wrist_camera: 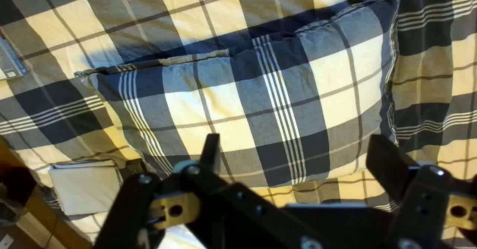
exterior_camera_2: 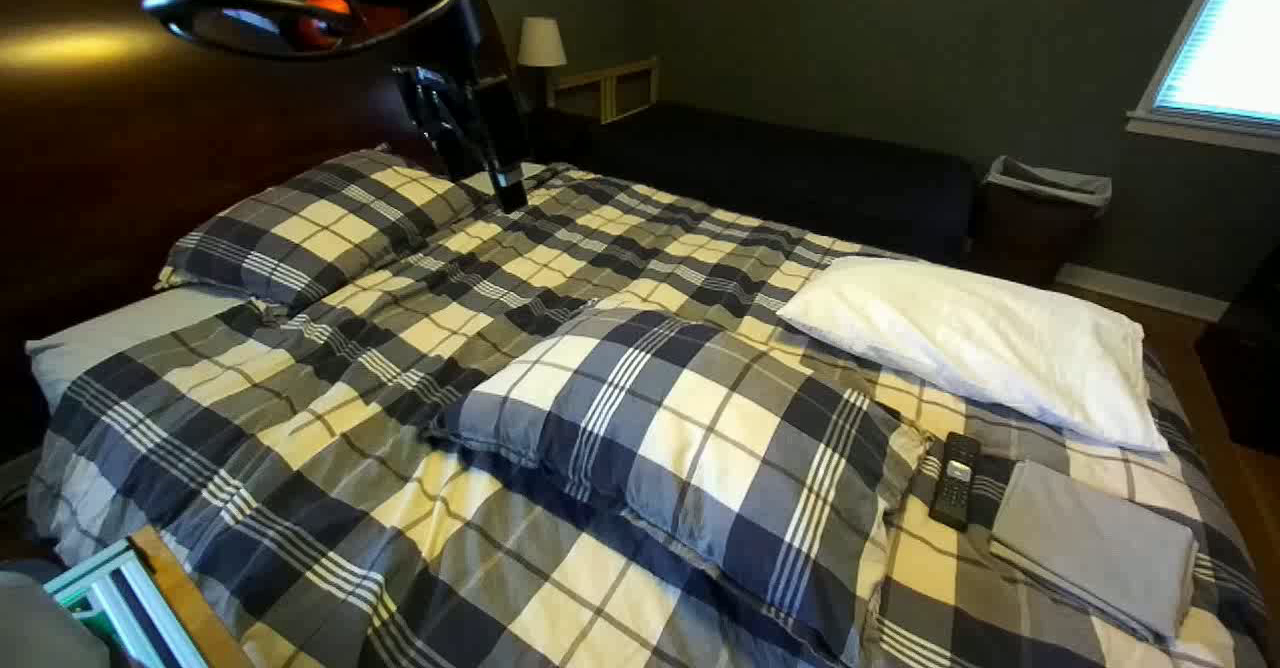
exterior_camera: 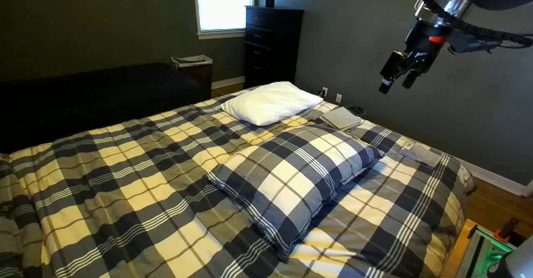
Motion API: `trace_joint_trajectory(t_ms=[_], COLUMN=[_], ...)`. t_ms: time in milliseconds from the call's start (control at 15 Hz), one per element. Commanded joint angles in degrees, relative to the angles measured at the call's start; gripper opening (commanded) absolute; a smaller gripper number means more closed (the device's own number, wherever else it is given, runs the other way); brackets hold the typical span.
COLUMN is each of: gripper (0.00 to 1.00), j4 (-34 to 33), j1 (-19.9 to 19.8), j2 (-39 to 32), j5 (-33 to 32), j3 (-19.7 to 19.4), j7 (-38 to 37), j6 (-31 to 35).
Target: Flip the pillow
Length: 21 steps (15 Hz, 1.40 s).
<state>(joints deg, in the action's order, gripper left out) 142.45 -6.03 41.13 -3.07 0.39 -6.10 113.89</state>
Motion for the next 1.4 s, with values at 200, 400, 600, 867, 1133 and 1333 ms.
trace_joint_trajectory(t_ms=[200,400,600,867,1133,1333], gripper=[1.0,1.0,1.0,1.0,1.0,1.0], j4=[-0.1,-0.1,-0.2,0.9,2.3,4.1], j1=[0.4,0.4,-0.7,-3.9,-6.1,-5.7], j2=[0.0,0.0,-1.3,-9.7,-18.5,-24.7], j5=[-0.2,-0.2,-1.3,-2.3,-3.3,-2.7], j3=[-0.3,-0.3,0.3,0.9,0.9,-0.2], j7=[-0.2,-0.2,-1.9,-10.0,-18.1,-19.6], j6=[-0.1,-0.1,0.2,4.3,9.3,14.3])
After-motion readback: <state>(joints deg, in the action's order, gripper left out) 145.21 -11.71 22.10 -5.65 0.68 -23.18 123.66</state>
